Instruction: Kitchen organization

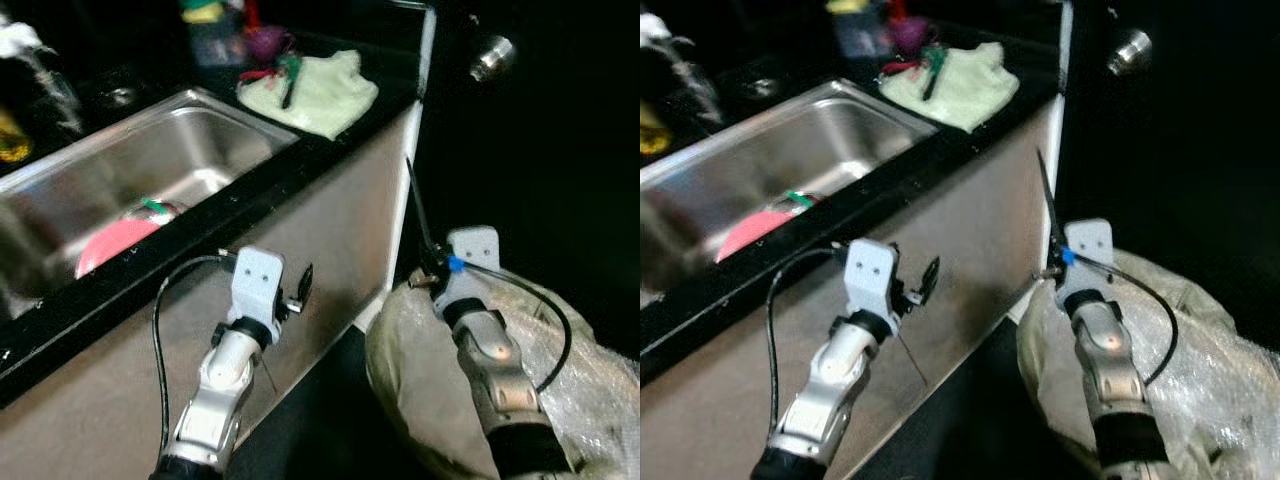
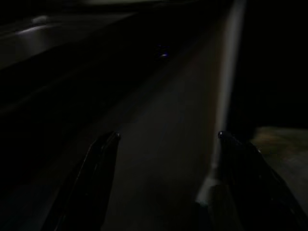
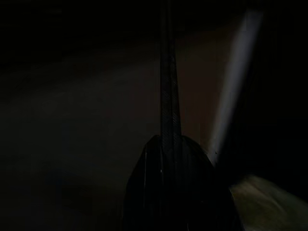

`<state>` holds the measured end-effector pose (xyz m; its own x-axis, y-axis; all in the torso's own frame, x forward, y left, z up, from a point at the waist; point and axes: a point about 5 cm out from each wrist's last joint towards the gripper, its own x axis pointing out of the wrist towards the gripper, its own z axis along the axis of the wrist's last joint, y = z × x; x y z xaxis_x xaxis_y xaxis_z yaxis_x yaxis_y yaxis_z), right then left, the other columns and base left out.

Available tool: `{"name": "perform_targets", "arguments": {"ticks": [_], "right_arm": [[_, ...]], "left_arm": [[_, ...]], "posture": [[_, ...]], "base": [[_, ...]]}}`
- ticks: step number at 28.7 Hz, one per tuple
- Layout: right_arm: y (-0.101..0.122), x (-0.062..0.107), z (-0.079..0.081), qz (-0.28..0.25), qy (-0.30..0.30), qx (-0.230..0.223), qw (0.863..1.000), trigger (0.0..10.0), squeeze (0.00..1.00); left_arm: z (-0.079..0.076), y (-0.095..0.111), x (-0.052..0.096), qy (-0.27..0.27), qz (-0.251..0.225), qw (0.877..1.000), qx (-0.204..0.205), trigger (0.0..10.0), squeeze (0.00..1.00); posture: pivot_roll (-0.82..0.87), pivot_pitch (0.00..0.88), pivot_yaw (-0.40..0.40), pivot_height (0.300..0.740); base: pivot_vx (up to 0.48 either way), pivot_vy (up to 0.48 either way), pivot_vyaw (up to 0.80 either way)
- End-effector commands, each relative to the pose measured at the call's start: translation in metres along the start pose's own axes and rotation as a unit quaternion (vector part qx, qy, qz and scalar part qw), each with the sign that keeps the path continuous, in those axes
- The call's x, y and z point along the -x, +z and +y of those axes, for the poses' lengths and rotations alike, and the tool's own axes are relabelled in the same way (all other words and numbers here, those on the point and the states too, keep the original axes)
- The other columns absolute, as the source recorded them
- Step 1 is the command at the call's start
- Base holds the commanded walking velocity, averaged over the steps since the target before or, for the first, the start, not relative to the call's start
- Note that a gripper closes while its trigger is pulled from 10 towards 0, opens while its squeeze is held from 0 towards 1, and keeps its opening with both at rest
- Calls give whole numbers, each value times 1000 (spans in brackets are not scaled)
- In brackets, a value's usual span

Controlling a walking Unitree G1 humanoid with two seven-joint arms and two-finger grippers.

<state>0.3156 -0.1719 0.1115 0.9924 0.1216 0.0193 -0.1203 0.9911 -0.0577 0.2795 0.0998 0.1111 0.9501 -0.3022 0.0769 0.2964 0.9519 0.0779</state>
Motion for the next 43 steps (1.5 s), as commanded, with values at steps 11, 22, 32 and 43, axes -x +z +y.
{"name": "perform_targets", "arguments": {"ticks": [11,22,32,43], "right_arm": [[-1,1,5,0,7,-10,1000,10000,0],[0,1,7,-4,14,1,1000,10000,0],[1,0,12,-6,33,21,999,10000,0],[2,0,13,-7,37,22,999,10000,0]], "left_arm": [[3,-3,3,-1,6,1000,-5,10000,0],[5,-2,2,9,2,1000,2,10000,0],[5,-2,2,8,2,1000,3,10000,0],[5,-1,2,8,2,1000,2,10000,0]], "posture": [[-36,42,16,740],[-35,48,15,740],[-36,49,12,740],[-34,51,15,740]], "base": [[0,-129,364],[0,-172,44],[0,0,800],[0,0,800]]}}
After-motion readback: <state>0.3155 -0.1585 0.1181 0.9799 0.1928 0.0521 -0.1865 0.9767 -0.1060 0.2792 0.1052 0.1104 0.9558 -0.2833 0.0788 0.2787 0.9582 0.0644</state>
